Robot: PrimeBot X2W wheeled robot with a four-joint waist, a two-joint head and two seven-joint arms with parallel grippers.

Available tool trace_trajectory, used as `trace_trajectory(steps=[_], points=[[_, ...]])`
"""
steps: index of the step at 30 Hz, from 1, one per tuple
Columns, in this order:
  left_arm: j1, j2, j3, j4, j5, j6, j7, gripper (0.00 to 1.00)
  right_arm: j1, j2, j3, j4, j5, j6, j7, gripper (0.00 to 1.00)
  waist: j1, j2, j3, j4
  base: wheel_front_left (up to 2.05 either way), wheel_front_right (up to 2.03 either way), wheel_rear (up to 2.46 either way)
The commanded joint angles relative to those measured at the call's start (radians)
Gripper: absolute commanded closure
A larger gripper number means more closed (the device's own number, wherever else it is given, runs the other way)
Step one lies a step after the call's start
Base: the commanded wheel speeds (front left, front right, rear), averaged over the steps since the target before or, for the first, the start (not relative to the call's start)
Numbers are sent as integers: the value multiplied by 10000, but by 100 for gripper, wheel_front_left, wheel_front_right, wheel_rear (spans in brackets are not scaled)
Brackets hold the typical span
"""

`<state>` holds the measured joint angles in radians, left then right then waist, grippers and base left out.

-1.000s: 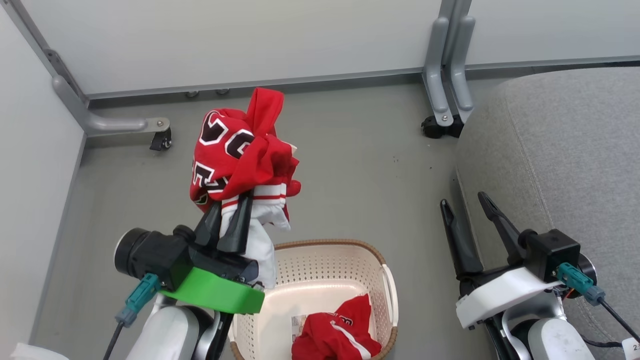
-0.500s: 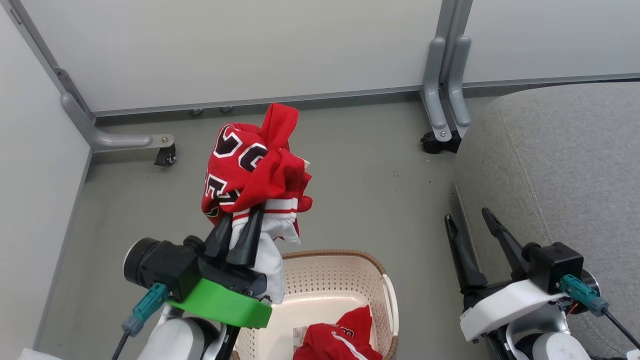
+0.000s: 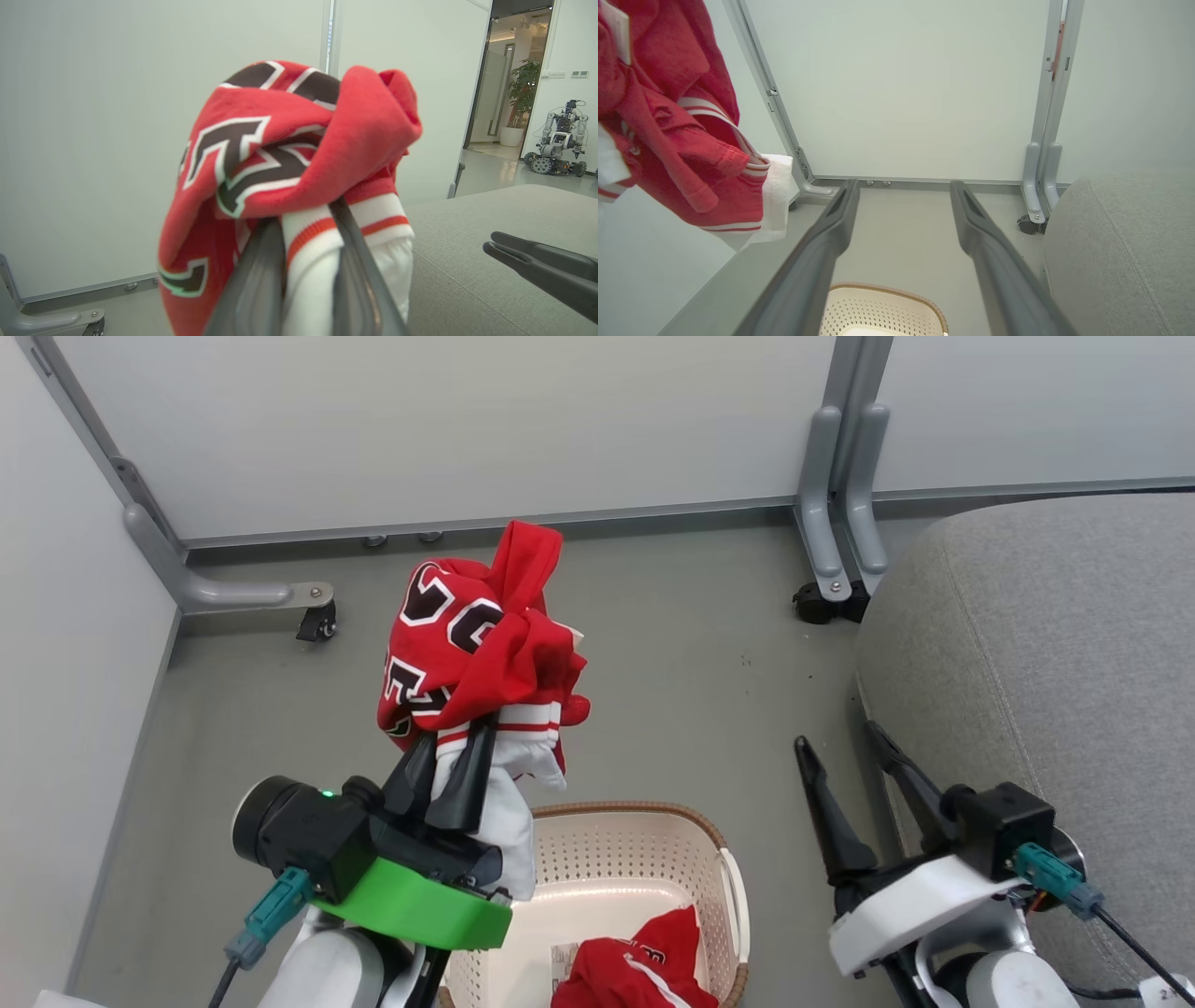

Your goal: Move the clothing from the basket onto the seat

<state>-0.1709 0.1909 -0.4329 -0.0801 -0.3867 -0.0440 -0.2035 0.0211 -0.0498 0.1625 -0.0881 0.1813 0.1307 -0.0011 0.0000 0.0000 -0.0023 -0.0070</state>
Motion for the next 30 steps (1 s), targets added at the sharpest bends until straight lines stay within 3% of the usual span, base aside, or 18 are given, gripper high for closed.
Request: trace_trajectory(steps=[1,16,30], points=[[-62,22,-11,-53,-128,1,-25,100,-254,-64,277,-76,97,1,26,0,0,0,13,64,0,0,0],[-481,-108,-360,-56,-157,-137,55,100,-3067,-1106,4338,786,1381,1,57,0,0,0,263,594,0,0,0],[-742,-287,-875,91,-255,-354,109,100,-5438,-898,6438,2952,2387,1,-509,0,0,0,328,1082,0,0,0]])
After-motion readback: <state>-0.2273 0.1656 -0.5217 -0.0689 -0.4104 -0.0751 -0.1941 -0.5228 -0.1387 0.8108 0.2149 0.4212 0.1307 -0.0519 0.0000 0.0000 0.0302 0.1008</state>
